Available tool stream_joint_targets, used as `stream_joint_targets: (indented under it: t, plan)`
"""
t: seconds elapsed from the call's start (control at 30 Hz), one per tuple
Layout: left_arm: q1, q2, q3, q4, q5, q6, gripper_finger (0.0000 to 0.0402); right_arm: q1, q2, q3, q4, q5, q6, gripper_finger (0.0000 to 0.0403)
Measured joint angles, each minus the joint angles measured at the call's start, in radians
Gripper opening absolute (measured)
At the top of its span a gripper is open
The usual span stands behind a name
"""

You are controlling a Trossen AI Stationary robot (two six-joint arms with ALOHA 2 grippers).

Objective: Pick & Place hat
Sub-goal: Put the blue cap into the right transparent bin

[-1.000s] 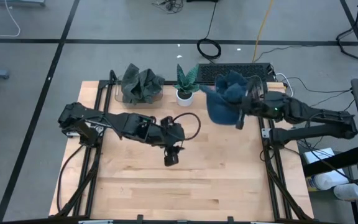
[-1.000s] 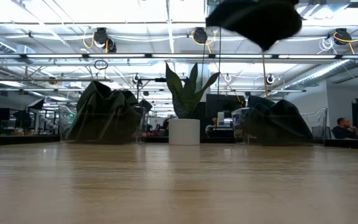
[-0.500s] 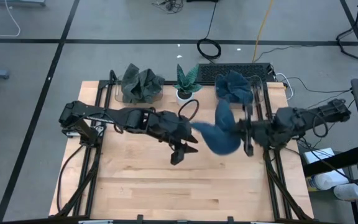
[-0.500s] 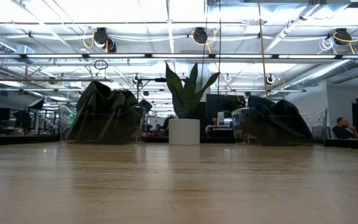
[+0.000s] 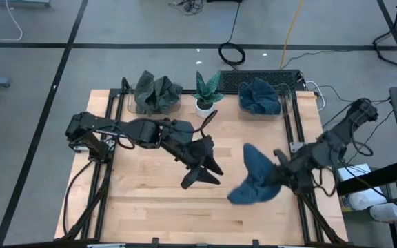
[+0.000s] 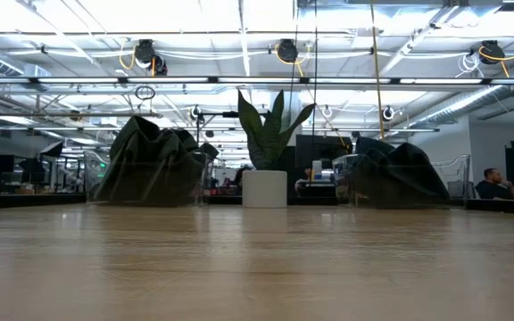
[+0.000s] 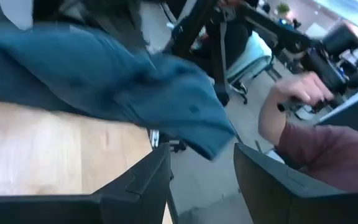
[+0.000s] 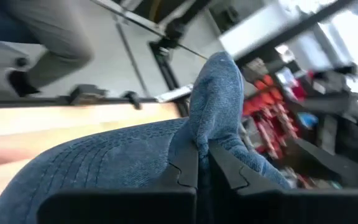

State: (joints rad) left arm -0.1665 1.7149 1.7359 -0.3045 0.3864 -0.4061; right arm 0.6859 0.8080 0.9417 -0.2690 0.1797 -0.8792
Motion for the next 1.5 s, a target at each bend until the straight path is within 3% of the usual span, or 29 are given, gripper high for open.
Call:
stream_joint_targets:
  t: [0.33,0.77,1.07,1.33,1.5]
  plan:
    - [0.052,0.000,0.000,0.020,-0.080,-0.277,0.0184,0.049,0.143,0.000,0.122,0.006,-0.133,0.0000]
    - [0.043,0.040,-0.001,-0.001,-0.104,-0.406,0.0184,0.049,0.255,0.000,0.228,0.002,-0.258,0.0000]
    - [0.044,0.079,-0.001,0.042,-0.058,-0.614,0.0184,0.048,0.284,0.001,0.217,0.002,-0.244,0.0000]
    - [0.037,0.081,0.000,0.137,-0.059,-0.663,0.0184,0.049,0.284,0.001,0.168,-0.001,-0.181,0.0000]
    - [0.031,0.081,0.000,0.094,-0.101,-0.670,0.0184,0.049,0.288,0.001,0.179,-0.002,-0.180,0.0000]
